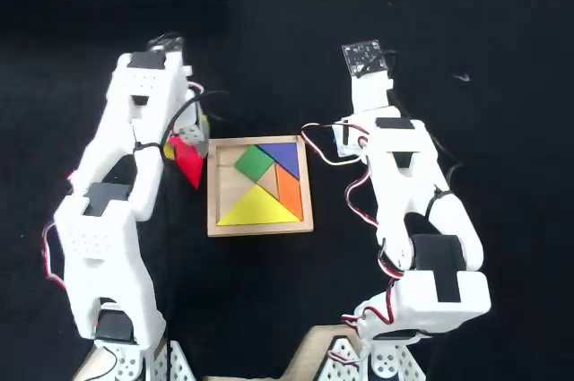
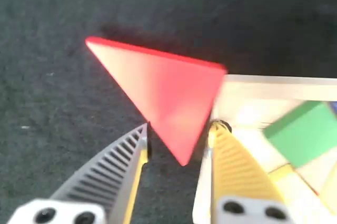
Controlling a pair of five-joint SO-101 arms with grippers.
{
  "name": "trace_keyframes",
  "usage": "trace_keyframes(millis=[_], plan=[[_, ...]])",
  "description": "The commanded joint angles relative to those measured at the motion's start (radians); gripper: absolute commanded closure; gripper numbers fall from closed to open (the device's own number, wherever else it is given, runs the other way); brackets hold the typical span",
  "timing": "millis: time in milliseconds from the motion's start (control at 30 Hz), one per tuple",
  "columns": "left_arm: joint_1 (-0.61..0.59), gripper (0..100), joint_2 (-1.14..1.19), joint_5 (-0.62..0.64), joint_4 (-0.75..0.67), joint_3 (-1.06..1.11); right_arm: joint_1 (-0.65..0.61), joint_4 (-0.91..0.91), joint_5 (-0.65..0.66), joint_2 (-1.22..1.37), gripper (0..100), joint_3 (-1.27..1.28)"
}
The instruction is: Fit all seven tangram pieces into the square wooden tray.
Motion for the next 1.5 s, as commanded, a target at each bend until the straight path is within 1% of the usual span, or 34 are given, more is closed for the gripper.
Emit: trace_keyframes(millis=[0, 133, 233, 267, 333, 400, 433, 533, 667, 767, 900, 967, 1033, 1267, 1467], plan=[[0.035, 82, -0.015, 0.000, 0.021, -0.096, -0.018, -0.020, 0.012, -0.002, 98.6, -0.039], [0.059, 82, -0.014, 0.000, 0.015, -0.099, -0.018, -0.020, 0.012, -0.002, 98.6, -0.039], [0.042, 82, -0.014, 0.020, 0.012, -0.102, -0.018, -0.020, 0.012, -0.002, 98.6, -0.038], [0.027, 81, -0.014, 0.061, 0.012, -0.116, -0.018, -0.020, 0.012, -0.002, 98.6, -0.038], [0.004, 81, -0.014, 0.184, 0.014, -0.154, -0.018, -0.020, 0.012, -0.002, 98.6, -0.039], [0.007, 81, 0.000, 0.275, 0.011, -0.179, -0.018, -0.020, 0.012, -0.002, 98.6, -0.039], [0.010, 81, 0.011, 0.293, -0.002, -0.179, -0.018, -0.020, 0.012, -0.002, 98.6, -0.039], [0.030, 81, 0.064, 0.296, -0.015, -0.151, -0.018, -0.020, 0.012, -0.002, 98.6, -0.036], [0.013, 81, 0.120, 0.304, -0.014, -0.139, -0.018, -0.020, 0.014, -0.002, 98.6, -0.036], [-0.021, 81, 0.124, 0.385, -0.014, -0.139, -0.018, -0.020, 0.014, -0.002, 98.6, -0.036], [-0.038, 71, 0.137, 0.468, -0.014, -0.136, -0.018, -0.020, 0.014, -0.002, 98.6, -0.036], [-0.038, 69, 0.137, 0.468, -0.014, -0.119, -0.020, -0.020, 0.014, -0.002, 98.6, -0.036], [-0.036, 69, 0.135, 0.450, -0.014, -0.111, -0.020, -0.020, 0.014, -0.002, 98.6, -0.036], [-0.036, 69, 0.135, 0.451, 0.023, -0.117, -0.020, -0.020, 0.014, -0.002, 98.6, -0.036], [-0.065, 69, 0.176, 0.453, 0.021, -0.120, -0.020, -0.020, 0.014, -0.002, 98.6, -0.036]])
